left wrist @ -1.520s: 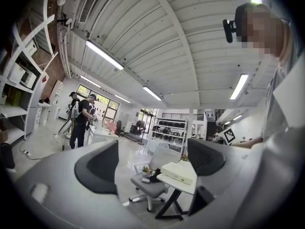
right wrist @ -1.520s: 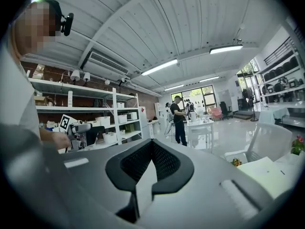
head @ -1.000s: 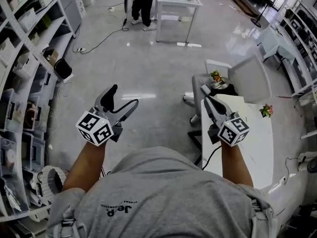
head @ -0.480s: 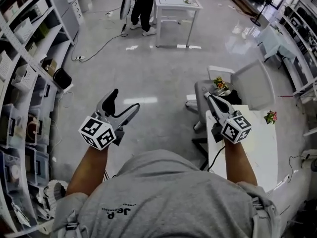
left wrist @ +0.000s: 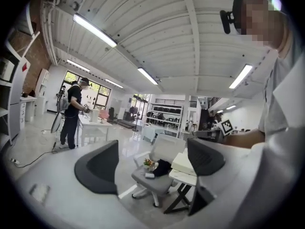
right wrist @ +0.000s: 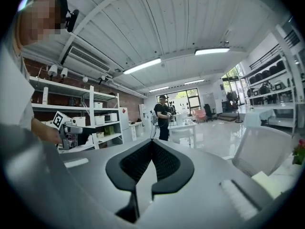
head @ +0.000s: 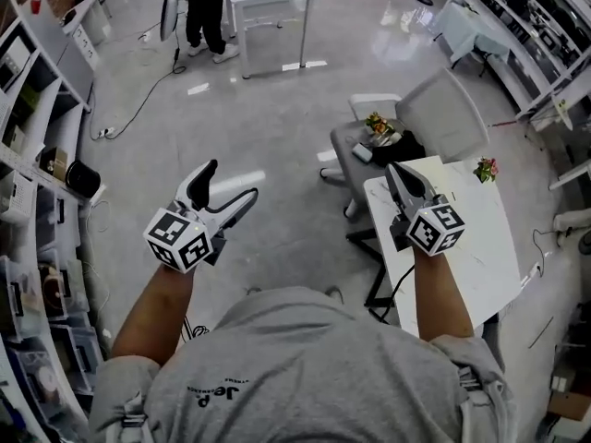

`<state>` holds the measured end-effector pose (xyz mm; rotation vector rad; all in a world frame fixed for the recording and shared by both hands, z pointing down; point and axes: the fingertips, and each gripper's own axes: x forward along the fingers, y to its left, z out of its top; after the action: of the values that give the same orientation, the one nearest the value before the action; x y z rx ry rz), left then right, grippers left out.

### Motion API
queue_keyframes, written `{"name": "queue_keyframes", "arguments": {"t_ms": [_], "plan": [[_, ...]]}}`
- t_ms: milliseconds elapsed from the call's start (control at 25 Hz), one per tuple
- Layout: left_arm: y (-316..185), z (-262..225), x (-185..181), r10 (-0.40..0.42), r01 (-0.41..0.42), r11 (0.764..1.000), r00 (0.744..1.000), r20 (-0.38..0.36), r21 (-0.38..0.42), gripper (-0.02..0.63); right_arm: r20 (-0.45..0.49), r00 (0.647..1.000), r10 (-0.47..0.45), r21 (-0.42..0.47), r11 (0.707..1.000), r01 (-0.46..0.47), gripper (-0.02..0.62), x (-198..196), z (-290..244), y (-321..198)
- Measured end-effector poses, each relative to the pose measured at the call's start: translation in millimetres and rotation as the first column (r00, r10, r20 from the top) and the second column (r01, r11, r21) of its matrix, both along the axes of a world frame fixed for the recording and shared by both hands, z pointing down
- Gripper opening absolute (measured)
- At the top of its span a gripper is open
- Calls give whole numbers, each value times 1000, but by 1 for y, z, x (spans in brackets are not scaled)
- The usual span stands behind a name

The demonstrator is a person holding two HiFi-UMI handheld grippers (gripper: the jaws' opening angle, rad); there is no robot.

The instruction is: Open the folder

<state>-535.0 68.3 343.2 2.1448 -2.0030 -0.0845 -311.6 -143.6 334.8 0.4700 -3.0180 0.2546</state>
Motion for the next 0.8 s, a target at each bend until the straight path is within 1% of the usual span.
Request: {"name": "queue_keyframes", "arguments": {"t_ms": [80,200,280,360,440,520,600,680,800], "plan": [[-29,0,28,40,-40,999,999,15,-1,480,1,999,35,-6,999,-35,3,32,3,-14],[-76,1,83,115,-115,993,993,26,-4,480,-7,995,98,-4,995,-98,3,89,6,-37],[-109,6,125,185,-185,983,982,38,-19,480,-9,988,153,-4,988,-153,3,131,9,-53],[-139,14,169,259,-257,966,965,50,-38,480,-10,976,215,-8,976,-216,3,174,13,-68],[-168,23,213,325,-321,945,944,53,-60,479,-11,961,275,-13,961,-275,3,216,17,-83],[-194,32,257,381,-378,923,924,41,-78,480,-14,945,327,-16,945,-327,3,256,22,-94],[-217,42,301,437,-432,897,899,40,-96,479,-17,929,371,-19,928,-371,3,295,27,-101],[-237,55,347,495,-486,865,867,54,-124,479,-18,910,415,-23,910,-415,3,332,32,-106],[-263,80,414,575,-558,811,815,67,-177,479,-23,878,477,-34,878,-478,3,385,44,-112]]}}
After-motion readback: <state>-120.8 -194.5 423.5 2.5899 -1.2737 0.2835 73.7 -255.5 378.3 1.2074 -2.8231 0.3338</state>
